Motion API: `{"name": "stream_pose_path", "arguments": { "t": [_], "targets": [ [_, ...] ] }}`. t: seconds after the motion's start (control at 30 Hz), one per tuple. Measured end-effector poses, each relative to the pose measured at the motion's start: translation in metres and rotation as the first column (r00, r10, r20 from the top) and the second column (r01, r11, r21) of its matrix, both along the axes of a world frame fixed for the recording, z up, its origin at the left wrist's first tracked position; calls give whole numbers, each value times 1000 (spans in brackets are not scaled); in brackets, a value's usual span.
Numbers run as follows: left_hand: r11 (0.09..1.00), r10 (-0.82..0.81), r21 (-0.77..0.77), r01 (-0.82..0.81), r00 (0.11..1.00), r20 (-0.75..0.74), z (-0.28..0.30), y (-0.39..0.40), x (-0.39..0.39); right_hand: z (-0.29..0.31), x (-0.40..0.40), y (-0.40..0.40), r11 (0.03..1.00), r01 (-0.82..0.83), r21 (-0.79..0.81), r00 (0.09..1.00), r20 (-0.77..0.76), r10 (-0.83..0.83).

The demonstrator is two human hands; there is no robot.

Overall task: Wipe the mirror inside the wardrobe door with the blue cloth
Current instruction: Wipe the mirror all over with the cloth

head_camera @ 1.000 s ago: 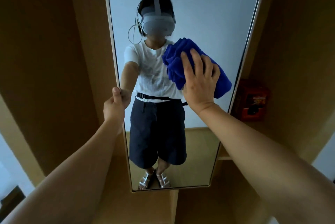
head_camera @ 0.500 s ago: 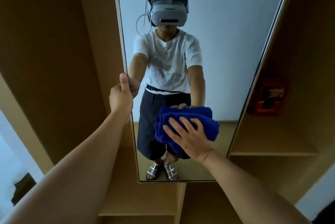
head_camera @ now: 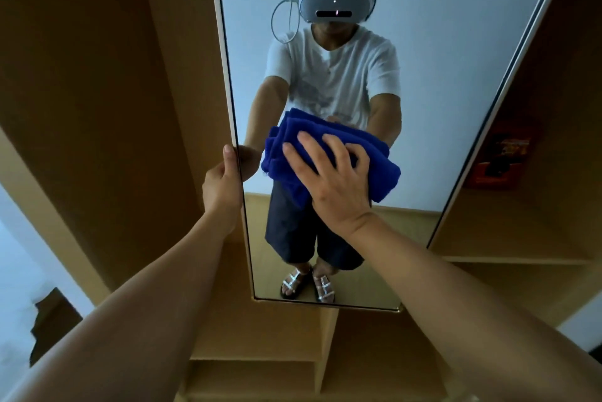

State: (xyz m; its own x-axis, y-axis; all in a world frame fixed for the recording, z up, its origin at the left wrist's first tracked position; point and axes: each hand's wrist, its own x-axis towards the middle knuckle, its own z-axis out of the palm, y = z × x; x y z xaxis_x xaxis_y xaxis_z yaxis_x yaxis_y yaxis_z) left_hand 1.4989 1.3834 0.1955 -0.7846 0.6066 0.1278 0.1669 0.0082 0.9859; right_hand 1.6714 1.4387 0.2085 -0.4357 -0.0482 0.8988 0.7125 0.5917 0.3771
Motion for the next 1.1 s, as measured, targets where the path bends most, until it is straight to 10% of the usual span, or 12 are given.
{"name": "stream_pose_path", "arguments": {
  "t": [0.5, 1.1],
  "targets": [
    [990, 121, -45, -137, 960, -254, -4, 11, 2, -154, -19, -18, 995, 88, -50, 828, 558, -45],
    [974, 209, 134, -185, 958, -197, -19, 28, -2, -295, 68, -12, 899, 298, -320, 545, 830, 115]
  ]
}}
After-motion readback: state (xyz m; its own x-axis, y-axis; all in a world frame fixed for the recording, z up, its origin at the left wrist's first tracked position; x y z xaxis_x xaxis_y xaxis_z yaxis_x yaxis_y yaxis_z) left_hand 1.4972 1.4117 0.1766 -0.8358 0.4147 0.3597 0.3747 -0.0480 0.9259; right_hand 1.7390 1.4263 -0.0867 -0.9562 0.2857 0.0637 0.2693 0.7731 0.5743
